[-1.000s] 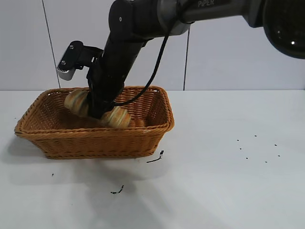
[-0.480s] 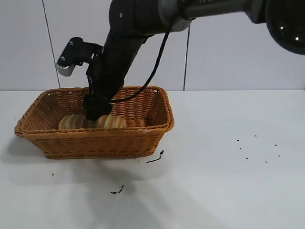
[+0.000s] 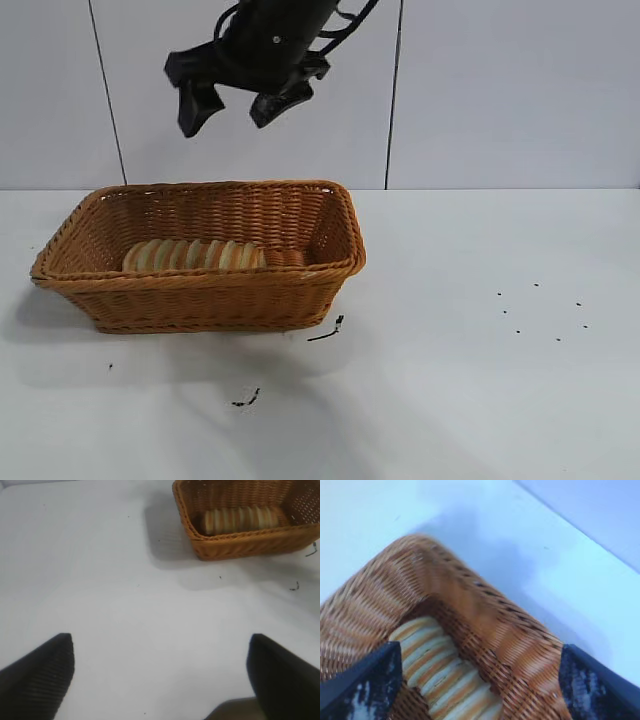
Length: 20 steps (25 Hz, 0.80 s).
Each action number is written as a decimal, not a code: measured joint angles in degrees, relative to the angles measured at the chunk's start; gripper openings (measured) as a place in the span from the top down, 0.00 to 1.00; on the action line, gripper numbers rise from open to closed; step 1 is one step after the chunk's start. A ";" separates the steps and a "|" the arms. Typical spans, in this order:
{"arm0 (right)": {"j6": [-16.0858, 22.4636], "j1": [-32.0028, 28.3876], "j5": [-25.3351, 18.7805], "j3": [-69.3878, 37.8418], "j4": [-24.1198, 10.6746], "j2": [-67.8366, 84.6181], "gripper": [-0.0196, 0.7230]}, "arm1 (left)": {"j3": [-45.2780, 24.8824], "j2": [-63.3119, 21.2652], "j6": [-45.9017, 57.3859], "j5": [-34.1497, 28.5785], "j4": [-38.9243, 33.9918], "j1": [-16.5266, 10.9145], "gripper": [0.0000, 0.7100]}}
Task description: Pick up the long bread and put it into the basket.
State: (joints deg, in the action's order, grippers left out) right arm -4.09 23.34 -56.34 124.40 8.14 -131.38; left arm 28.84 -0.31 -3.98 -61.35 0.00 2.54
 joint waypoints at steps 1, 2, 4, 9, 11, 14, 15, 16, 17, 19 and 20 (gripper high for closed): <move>0.66 -1.43 -0.78 0.00 -1.42 0.05 0.18 | 0.00 0.00 0.00 0.00 0.00 0.00 0.02; 1.13 -3.03 -1.47 0.00 -2.60 0.05 0.18 | 0.00 0.00 0.00 0.00 0.00 0.00 0.02; 2.26 -6.26 -2.99 0.00 -4.69 0.06 0.18 | 0.00 0.00 0.00 0.00 0.00 0.00 0.02; 2.88 -15.02 -4.92 0.00 -5.90 0.10 0.18 | 0.00 0.00 0.00 0.00 0.00 0.00 0.02; 2.94 -17.67 -6.08 0.00 -5.90 0.10 0.18 | 0.00 0.00 0.00 0.00 0.00 0.00 0.02; 3.06 -20.39 -8.42 0.00 -5.90 0.10 0.18 | 0.00 0.00 0.00 0.00 0.00 0.00 0.02; 3.06 -20.84 -9.40 0.00 -5.90 0.10 0.18 | 0.00 0.00 0.00 0.00 0.00 0.00 0.02; 3.06 -21.06 -10.55 0.00 -5.90 0.10 0.18 | 0.00 0.00 0.00 0.00 0.00 0.00 0.02; 3.06 -21.09 -11.59 0.00 -5.90 0.10 0.18 | 0.00 0.00 0.00 0.00 0.00 0.00 0.02; 3.11 -21.14 -12.91 0.00 -5.90 0.10 0.18 | 0.00 0.00 0.00 0.00 0.00 0.00 0.02; 3.11 -21.14 -12.96 0.00 -5.90 0.10 0.18 | 0.00 0.00 0.00 0.00 0.00 0.00 0.02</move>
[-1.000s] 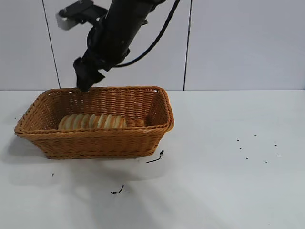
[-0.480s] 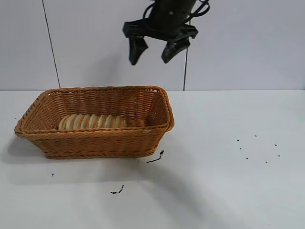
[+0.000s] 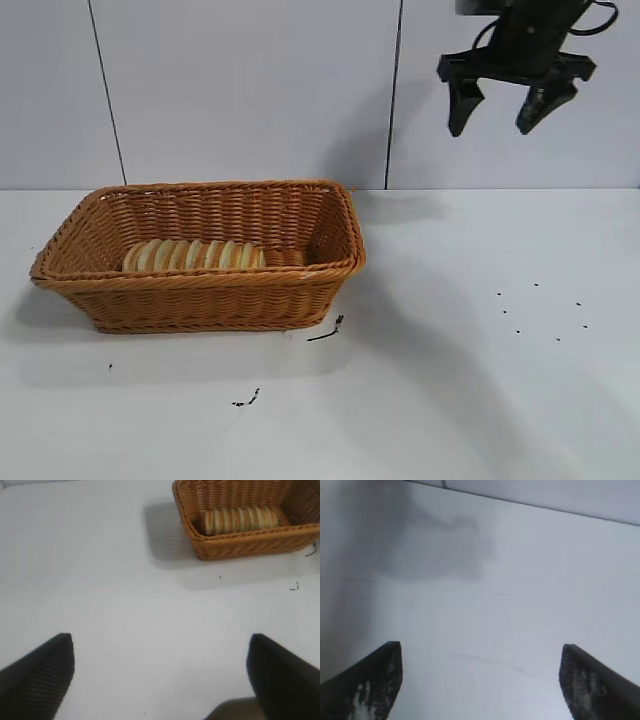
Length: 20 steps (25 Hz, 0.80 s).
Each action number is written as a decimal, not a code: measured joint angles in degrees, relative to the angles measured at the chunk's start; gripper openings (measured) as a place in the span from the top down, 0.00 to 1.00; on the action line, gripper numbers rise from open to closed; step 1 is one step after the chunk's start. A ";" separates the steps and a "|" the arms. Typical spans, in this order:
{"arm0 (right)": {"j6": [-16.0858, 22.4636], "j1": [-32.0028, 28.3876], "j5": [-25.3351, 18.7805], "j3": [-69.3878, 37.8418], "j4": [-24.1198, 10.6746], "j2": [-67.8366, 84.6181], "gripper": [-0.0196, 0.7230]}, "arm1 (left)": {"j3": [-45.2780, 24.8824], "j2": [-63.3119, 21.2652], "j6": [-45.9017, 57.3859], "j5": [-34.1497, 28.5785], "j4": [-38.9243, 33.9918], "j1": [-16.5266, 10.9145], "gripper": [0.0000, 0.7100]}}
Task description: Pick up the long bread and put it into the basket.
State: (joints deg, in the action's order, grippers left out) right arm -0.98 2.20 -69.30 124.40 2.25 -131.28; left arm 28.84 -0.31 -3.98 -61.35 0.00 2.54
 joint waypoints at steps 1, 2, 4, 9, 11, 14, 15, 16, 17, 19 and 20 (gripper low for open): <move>0.00 0.00 -0.01 0.00 0.00 0.19 0.18 | 0.00 0.00 0.00 0.00 0.00 0.00 0.02; 0.16 0.00 -0.07 0.00 -0.05 0.39 0.18 | 0.00 0.00 0.00 0.00 0.00 0.00 0.02; 0.98 -0.02 -0.07 -0.50 -0.07 1.70 0.18 | 0.00 0.00 0.00 0.00 0.00 0.00 0.02; 0.98 -0.09 0.05 -9.67 -0.20 10.69 0.18 | 0.00 0.00 0.00 0.00 0.00 0.00 0.02; 0.98 -0.09 0.00 -17.15 -0.20 16.16 0.18 | 0.00 0.00 0.00 0.00 0.00 0.00 0.02; 0.98 -0.09 0.03 -27.69 -0.20 25.09 0.18 | 0.00 0.00 0.00 0.00 0.00 0.00 0.02; 0.98 -0.09 0.03 -27.69 -0.20 25.09 0.18 | 0.00 0.00 0.00 0.00 0.00 0.00 0.02; 0.98 -0.09 0.02 -31.77 -0.20 27.94 0.18 | 0.00 0.00 0.00 0.00 0.00 0.00 0.02; 0.98 -0.09 0.01 -35.20 -0.24 31.47 0.18 | 0.00 0.00 0.00 0.00 0.00 0.00 0.02; 0.98 -0.09 -0.04 -47.18 -0.43 42.11 0.18 | 0.00 0.00 0.00 0.00 0.00 0.00 0.02; 0.98 -0.09 -0.04 -50.35 -0.67 46.09 0.18 | 0.00 0.00 0.00 0.00 0.00 0.00 0.02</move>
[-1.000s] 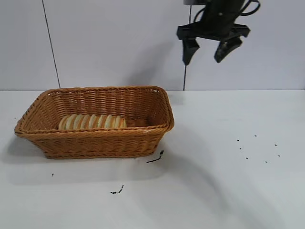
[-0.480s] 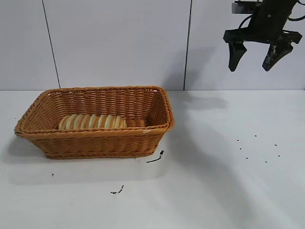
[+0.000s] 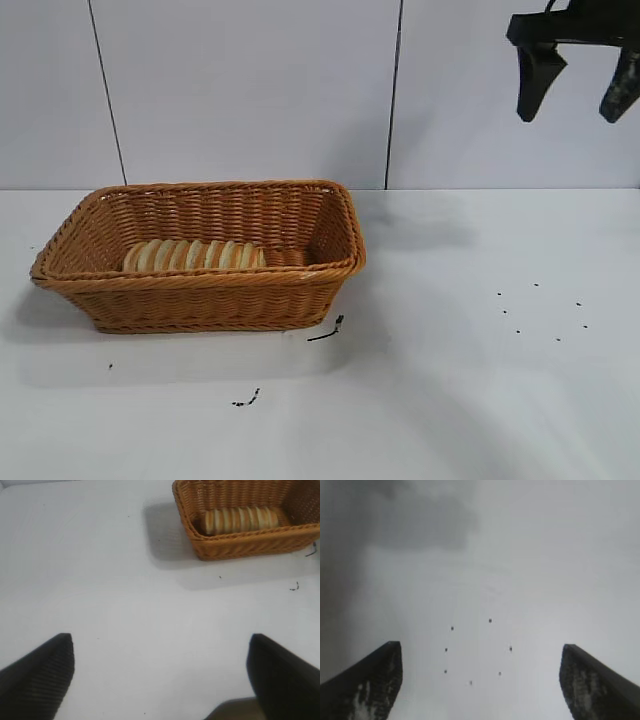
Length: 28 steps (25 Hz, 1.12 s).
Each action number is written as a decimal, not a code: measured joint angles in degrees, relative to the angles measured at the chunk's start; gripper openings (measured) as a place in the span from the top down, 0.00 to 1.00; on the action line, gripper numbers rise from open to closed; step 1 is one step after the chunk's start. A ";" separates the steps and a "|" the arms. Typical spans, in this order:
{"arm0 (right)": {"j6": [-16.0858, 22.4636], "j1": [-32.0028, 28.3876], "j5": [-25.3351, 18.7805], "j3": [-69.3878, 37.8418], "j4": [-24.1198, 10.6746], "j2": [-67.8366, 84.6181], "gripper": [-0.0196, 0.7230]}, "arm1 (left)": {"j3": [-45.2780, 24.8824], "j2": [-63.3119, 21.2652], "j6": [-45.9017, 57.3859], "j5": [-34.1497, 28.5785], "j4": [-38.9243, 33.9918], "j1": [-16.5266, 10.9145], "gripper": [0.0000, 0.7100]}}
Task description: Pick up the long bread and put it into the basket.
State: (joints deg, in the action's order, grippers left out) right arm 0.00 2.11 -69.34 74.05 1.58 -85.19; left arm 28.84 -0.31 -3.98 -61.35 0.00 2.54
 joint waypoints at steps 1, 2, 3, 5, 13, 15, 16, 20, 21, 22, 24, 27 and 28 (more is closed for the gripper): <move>0.00 0.00 -0.06 -3.64 -0.24 4.16 0.18 | 0.00 0.00 0.00 0.00 0.00 0.00 0.02; 0.00 0.00 -0.05 -7.12 -0.60 7.68 0.18 | 0.00 0.00 0.00 0.00 0.00 0.00 0.02; 0.00 0.00 -0.05 -10.52 -0.97 12.56 0.18 | 0.00 0.00 0.00 0.00 0.00 0.00 0.02; 0.00 0.00 0.18 -16.29 -1.06 19.43 0.18 | 0.00 0.00 0.00 0.00 0.00 0.00 0.02; 0.00 0.00 7.37 -35.30 -1.10 52.90 0.18 | 0.00 0.00 0.00 0.00 0.00 0.00 0.02; 0.00 0.00 8.23 -38.67 -1.10 61.27 0.18 | 0.00 0.00 0.00 0.00 0.00 0.00 0.02; 0.00 0.00 8.67 -40.31 -1.10 64.41 0.18 | 0.00 0.00 0.00 0.00 0.00 0.00 0.02; 0.00 0.00 9.07 -45.41 -1.04 76.21 0.18 | 0.00 0.00 0.00 0.00 0.00 0.00 0.02; 0.00 0.00 9.12 -45.88 -1.04 78.43 0.18 | 0.00 0.00 0.00 0.00 0.00 0.00 0.02; 0.00 0.00 9.24 -46.13 -1.04 80.23 0.18 | 0.00 0.00 0.00 0.00 0.00 0.00 0.02; 0.00 0.00 9.67 -46.21 -1.04 82.26 0.18 | 0.00 0.00 0.00 0.00 0.00 0.00 0.02; 0.00 0.00 10.23 -46.21 -1.04 82.80 0.18 | 0.00 0.00 0.00 0.00 0.00 0.00 0.02; 0.00 0.00 10.23 -46.21 -1.04 82.80 0.18 | 0.00 0.00 0.00 0.00 0.00 0.00 0.02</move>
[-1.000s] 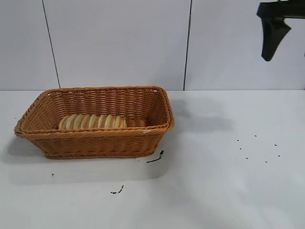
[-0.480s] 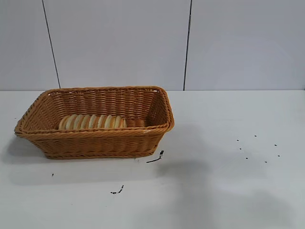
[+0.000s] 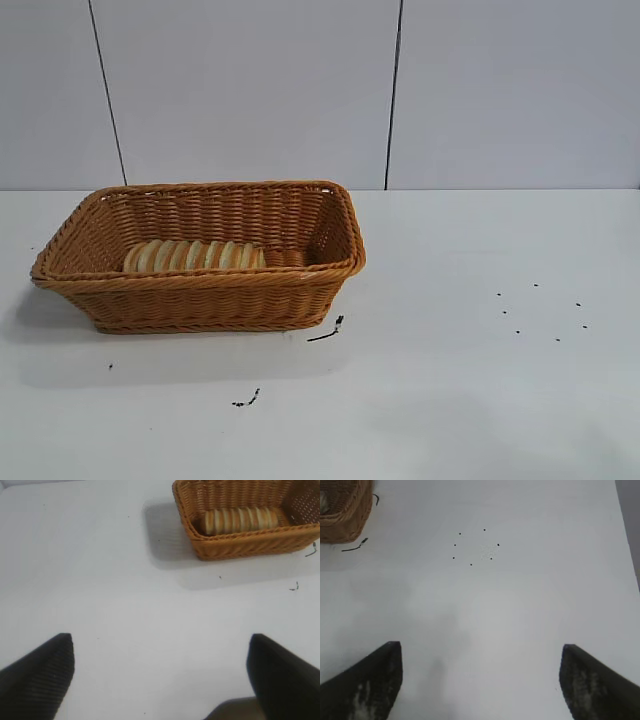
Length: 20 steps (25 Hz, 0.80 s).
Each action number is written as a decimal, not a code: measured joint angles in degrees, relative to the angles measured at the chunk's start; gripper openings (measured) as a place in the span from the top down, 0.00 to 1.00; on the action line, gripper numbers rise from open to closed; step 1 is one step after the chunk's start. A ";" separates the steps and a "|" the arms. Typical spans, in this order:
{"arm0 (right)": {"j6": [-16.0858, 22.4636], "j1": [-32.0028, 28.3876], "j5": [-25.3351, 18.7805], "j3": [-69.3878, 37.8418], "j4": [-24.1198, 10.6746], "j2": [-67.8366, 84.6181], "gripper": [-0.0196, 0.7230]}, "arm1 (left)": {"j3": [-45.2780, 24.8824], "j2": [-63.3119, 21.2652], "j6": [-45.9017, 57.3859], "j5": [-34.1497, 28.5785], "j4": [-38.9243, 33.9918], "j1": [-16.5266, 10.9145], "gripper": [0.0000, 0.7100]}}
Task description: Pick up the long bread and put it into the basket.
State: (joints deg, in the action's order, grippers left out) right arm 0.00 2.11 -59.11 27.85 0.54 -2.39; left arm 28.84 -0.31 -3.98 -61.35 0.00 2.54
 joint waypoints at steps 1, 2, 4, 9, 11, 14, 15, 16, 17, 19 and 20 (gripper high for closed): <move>0.00 0.00 0.00 0.00 0.00 0.00 0.18 | 0.00 0.00 0.00 0.00 0.00 0.00 0.02; 0.00 0.00 0.00 0.00 0.00 0.14 0.18 | 0.00 0.00 0.00 0.00 0.00 0.00 0.02; 0.00 0.00 0.07 -0.11 0.00 1.47 0.18 | 0.00 0.00 0.00 0.00 0.00 0.00 0.02; 0.30 0.00 0.04 -0.11 0.00 2.70 0.18 | 0.00 0.00 0.00 0.00 0.00 0.00 0.02; 0.30 0.00 0.04 -0.11 0.00 2.70 0.18 | 0.00 0.00 0.00 0.00 0.00 0.00 0.02; 0.30 0.00 0.04 -0.11 0.00 2.70 0.18 | 0.00 0.00 0.00 0.00 0.00 0.00 0.02; 0.30 0.00 0.04 -0.11 0.00 2.70 0.18 | 0.00 0.00 0.00 0.00 0.00 0.00 0.02; 0.30 0.00 0.04 -0.11 0.00 2.70 0.18 | 0.00 0.00 0.00 0.00 0.00 0.00 0.02; 0.35 0.00 0.04 -0.11 0.00 2.70 0.18 | 0.00 0.00 0.00 0.00 0.00 0.00 0.02; 0.49 0.00 0.00 -0.11 0.00 2.70 0.18 | 0.00 0.00 0.00 0.00 0.00 0.00 0.02; 0.48 0.00 0.00 -0.11 0.00 2.70 0.18 | 0.00 0.00 0.00 0.00 0.00 0.00 0.02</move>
State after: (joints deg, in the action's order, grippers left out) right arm 0.48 2.11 -59.11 27.74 0.54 0.31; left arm 28.84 -0.31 -3.98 -61.35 0.00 2.54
